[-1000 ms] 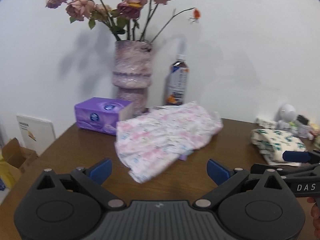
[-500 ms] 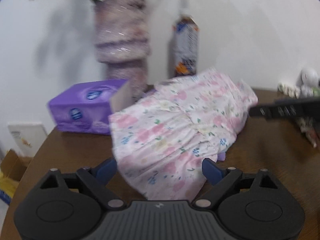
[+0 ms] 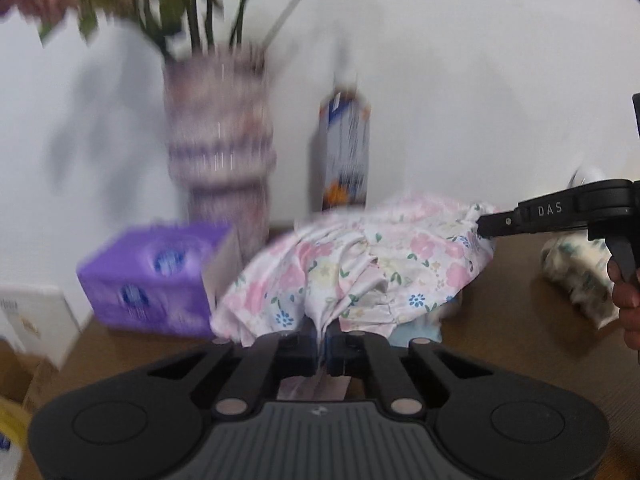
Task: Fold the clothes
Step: 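Grasp the dress edge with the left gripper while the right gripper grasps another edge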
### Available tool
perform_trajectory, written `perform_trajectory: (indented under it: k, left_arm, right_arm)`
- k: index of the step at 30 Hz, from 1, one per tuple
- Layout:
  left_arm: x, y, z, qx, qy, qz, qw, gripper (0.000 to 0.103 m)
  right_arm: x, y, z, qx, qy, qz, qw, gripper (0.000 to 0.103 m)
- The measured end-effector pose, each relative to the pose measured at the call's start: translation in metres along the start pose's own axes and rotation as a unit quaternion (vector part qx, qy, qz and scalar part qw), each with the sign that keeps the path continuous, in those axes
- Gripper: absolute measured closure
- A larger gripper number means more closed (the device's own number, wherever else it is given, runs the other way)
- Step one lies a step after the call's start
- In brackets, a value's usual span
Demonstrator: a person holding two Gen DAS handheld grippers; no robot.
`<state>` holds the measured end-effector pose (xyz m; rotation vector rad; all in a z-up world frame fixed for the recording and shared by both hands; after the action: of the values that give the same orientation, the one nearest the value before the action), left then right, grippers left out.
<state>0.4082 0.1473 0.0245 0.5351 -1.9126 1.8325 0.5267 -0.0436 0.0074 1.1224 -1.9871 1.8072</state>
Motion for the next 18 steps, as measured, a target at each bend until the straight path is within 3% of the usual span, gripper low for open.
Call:
perform_trajectory:
  k: [6, 10, 15, 18]
  left_arm:
    - [0.086, -0.044, 0.015, 0.008, 0.015, 0.105, 0.9943, 0.1]
    - [0.153, -0.072, 0.037, -0.017, 0.015, 0.153, 0.988, 0.1]
    - [0.247, -0.077, 0.065, -0.032, 0.031, 0.192, 0.9803, 0.1]
    - [0.3, -0.066, 0.075, -0.02, 0.078, 0.189, 0.9786, 0.1]
  right_arm:
    - [0.087, -0.032, -0.017, 0.017, -0.014, 0.076, 0.997, 0.103]
    - [0.165, -0.052, -0.03, 0.04, -0.013, 0.134, 0.99, 0.103]
    - [0.257, -0.062, -0.039, 0.054, -0.013, 0.181, 0.982, 0.103]
    - [0.313, -0.057, -0.047, 0.062, -0.014, 0.2, 0.978, 0.103]
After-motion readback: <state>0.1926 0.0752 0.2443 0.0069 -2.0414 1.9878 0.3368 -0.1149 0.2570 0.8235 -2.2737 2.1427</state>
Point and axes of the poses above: each gripper's, at about its wrist camera, not at the fingertips, and x roughly against the way its jaws point, z to its right, y to its underside, the point moved 7 cm from there along -x, roughly the way its jaws point, and after that the axes turned 6 degrees about -z, right-handed, at the moved point
